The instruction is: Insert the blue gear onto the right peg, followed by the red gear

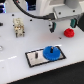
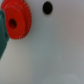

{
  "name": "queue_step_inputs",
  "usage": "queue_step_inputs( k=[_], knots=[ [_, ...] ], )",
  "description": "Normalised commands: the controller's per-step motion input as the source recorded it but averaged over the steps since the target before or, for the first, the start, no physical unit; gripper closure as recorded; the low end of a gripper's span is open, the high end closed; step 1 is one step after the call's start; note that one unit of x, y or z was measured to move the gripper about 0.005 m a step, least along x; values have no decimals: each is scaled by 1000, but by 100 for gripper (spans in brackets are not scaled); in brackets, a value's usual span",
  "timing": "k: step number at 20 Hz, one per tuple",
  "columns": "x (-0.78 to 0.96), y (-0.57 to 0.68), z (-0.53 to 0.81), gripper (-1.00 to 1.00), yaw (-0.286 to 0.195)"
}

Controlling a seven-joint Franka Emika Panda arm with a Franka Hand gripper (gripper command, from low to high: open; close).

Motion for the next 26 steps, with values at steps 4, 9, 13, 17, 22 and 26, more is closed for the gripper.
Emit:
queue_step_inputs(
  k=[4,9,13,17,22,26],
  knots=[
    [-439,415,22,-100,0],
    [136,159,-19,-100,0],
    [539,229,23,-100,0],
    [560,194,0,-100,0],
    [-89,128,-254,-100,0],
    [-151,119,-342,-100,0]
  ],
)
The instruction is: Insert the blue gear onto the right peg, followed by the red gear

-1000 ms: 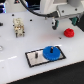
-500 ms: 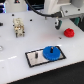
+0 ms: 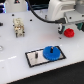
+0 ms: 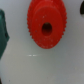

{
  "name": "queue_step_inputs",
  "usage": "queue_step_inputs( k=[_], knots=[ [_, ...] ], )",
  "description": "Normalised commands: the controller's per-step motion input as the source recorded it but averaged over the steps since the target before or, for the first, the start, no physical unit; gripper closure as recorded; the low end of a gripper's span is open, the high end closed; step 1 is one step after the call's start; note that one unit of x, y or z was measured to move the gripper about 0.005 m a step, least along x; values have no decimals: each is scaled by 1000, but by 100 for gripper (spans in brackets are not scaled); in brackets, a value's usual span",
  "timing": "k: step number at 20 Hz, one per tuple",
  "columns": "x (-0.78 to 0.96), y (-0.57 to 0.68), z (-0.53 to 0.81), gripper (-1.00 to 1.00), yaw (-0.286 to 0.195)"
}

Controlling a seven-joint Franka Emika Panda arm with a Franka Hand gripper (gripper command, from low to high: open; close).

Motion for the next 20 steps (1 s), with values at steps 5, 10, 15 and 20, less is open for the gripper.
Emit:
queue_step_inputs(
  k=[5,10,15,20],
  knots=[
    [-107,17,-311,-100,0],
    [-231,-2,-171,100,0],
    [-217,-9,-8,100,0],
    [-120,5,34,100,0]
  ],
)
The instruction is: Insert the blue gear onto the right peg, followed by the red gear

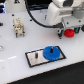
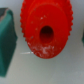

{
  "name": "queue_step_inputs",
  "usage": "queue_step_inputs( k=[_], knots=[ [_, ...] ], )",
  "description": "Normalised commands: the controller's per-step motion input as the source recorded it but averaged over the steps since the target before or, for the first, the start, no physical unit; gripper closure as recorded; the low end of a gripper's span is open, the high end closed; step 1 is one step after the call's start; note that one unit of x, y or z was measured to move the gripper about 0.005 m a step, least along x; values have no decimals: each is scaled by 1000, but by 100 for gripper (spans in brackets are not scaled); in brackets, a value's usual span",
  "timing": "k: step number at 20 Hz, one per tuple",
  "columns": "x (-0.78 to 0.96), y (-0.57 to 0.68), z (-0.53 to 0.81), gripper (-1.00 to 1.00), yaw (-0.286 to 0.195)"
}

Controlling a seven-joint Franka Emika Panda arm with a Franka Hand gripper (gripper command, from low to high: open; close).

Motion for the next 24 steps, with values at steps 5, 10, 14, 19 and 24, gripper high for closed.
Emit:
queue_step_inputs(
  k=[5,10,14,19,24],
  knots=[
    [-60,45,123,100,0],
    [170,-57,568,100,0],
    [350,-189,508,100,0],
    [462,-302,437,100,0],
    [473,-346,441,100,0]
  ],
)
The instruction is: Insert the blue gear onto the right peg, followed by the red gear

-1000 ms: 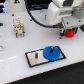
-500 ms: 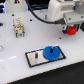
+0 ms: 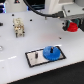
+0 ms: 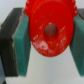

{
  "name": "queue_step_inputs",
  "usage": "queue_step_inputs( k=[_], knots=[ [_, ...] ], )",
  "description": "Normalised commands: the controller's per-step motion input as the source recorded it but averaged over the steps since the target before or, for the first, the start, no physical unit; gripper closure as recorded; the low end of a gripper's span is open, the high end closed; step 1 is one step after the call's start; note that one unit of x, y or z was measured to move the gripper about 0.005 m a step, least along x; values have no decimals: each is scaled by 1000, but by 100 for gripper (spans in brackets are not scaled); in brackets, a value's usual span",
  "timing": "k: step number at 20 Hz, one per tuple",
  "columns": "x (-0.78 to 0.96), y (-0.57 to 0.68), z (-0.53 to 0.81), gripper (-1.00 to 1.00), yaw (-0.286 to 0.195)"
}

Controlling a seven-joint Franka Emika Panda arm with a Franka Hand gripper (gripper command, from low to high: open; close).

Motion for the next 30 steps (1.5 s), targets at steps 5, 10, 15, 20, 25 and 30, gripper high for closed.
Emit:
queue_step_inputs(
  k=[5,10,15,20,25,30],
  knots=[
    [470,-366,394,100,0],
    [559,-362,298,100,0],
    [627,-340,192,100,0],
    [669,-284,236,100,0],
    [710,-218,193,100,0],
    [662,-294,80,100,0]
  ],
)
